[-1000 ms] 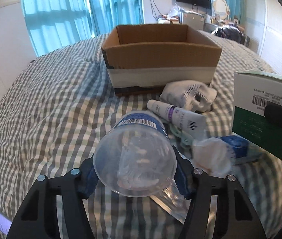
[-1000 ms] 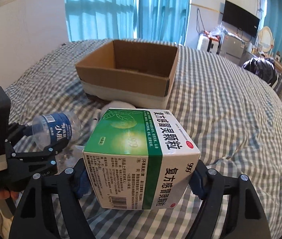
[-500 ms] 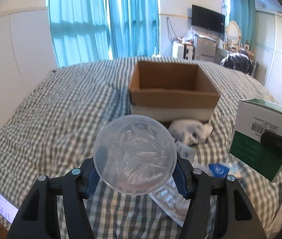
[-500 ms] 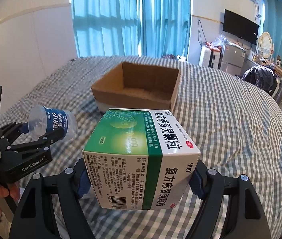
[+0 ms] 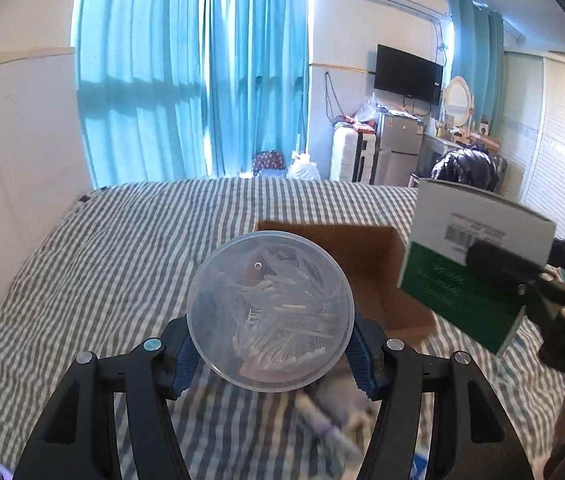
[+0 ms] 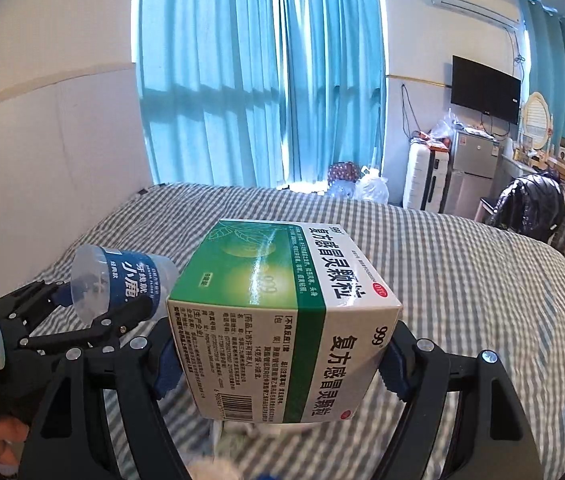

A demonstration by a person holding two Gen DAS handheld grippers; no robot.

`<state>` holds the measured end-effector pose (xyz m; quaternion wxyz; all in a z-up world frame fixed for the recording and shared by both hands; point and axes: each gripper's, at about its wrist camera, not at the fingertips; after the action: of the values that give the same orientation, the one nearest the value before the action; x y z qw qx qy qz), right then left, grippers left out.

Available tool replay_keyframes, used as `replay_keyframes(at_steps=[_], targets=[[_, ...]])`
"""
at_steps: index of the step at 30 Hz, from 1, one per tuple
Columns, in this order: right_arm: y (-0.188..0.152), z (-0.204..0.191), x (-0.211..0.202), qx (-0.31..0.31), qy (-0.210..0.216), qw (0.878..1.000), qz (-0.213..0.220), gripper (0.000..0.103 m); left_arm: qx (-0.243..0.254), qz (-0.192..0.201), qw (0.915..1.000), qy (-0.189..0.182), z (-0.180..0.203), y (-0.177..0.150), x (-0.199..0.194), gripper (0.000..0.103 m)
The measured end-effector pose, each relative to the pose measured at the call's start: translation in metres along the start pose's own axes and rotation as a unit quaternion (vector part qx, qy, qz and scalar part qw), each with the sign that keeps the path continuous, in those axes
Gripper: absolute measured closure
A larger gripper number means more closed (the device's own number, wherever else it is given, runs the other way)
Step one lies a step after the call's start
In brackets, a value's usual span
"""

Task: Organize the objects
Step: 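Carry the jar and medicine box into the cardboard box and release both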

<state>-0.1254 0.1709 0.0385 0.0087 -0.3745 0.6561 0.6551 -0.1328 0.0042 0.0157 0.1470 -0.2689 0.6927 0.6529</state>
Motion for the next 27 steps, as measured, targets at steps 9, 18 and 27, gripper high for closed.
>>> replay_keyframes(at_steps=[9,18,27], targets=[[0.015,0.039,0.111,0.008,-0.003,0.999,-0.035,0.026,0.034,-0.024,0.9991,-0.001,0.028,0.018,0.096,0.04],[-0.007,0.081,0.145,0.04,0.007,0.998,-0.04,0.023,0.067,-0.045,0.9967,-0.005,0.045,-0.002,0.135,0.04],[0.012,0.094,0.089,0.073,0.012,0.997,0.003,0.0,0.062,-0.031,0.9975,0.011,0.05,-0.008,0.091,0.009]])
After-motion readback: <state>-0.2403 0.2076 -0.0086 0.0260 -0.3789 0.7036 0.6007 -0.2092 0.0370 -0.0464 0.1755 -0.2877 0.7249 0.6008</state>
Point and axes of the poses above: each gripper's, at about its wrist camera, not at the fingertips, and x roughly the way its jaws point, z to its right, y to its top, and after that the axes turned 11 degrees about y, right-handed
